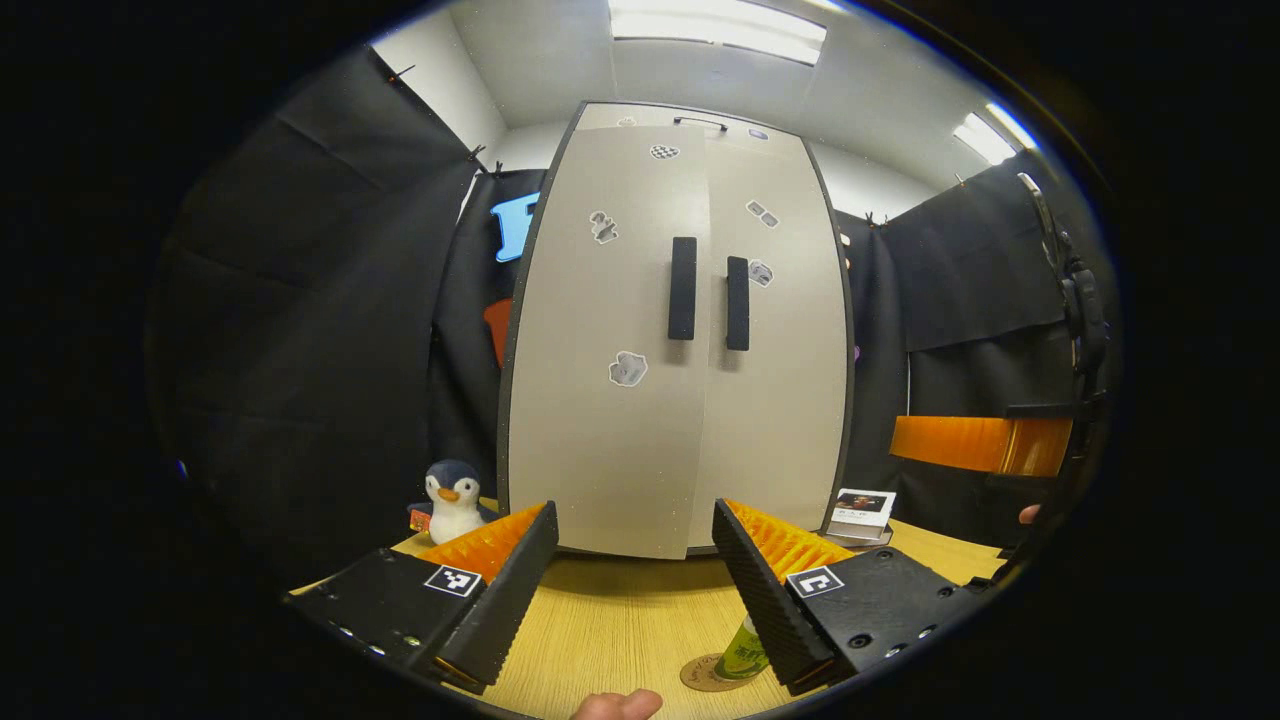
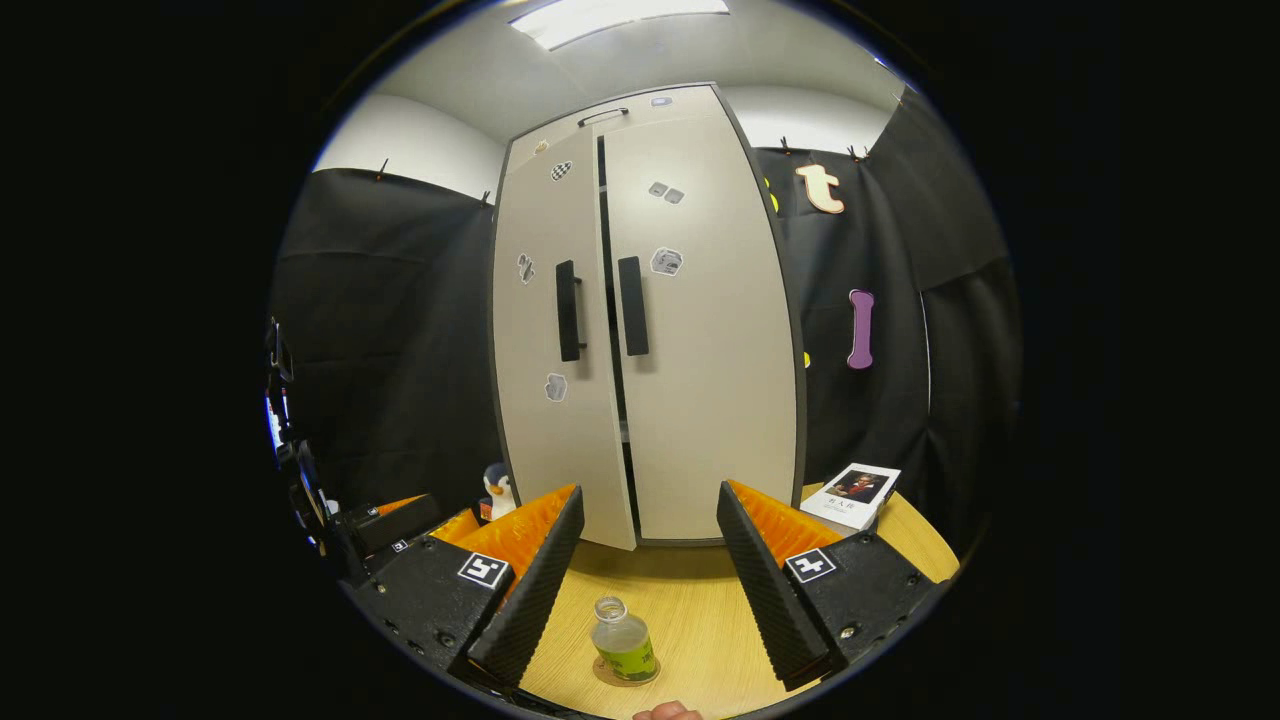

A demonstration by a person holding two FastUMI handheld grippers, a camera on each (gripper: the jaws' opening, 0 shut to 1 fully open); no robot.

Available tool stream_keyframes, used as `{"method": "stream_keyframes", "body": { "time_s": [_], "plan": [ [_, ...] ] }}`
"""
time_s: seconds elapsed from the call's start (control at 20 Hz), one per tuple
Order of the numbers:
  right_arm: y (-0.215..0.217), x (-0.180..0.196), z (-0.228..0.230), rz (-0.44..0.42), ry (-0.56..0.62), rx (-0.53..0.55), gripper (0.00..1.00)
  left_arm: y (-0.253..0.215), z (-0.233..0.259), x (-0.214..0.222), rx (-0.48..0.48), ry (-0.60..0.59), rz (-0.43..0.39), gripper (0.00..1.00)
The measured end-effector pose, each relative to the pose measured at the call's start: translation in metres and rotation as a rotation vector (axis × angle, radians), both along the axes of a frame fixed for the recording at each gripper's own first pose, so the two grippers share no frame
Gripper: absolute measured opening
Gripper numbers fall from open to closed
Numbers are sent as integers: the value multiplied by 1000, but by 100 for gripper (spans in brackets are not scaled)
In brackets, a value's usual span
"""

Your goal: Grasp the bottle in the cabinet with the left hand and place it on the coaster, then close the right door with the right hand and the left door with the left hand.

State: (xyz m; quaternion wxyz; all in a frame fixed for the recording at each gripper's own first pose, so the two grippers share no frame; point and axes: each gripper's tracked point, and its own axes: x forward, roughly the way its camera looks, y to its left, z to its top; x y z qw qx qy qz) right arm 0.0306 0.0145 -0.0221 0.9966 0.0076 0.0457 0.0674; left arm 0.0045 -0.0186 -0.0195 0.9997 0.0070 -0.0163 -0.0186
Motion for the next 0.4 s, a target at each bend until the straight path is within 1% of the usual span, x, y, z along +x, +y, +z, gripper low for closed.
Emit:
{"method": "stream_keyframes", "body": {
  "time_s": [0.4],
  "plan": [
    [-4,0,-3,-10,4,10,83,-2,-2,1,-1,1,-9,95]
  ]
}}
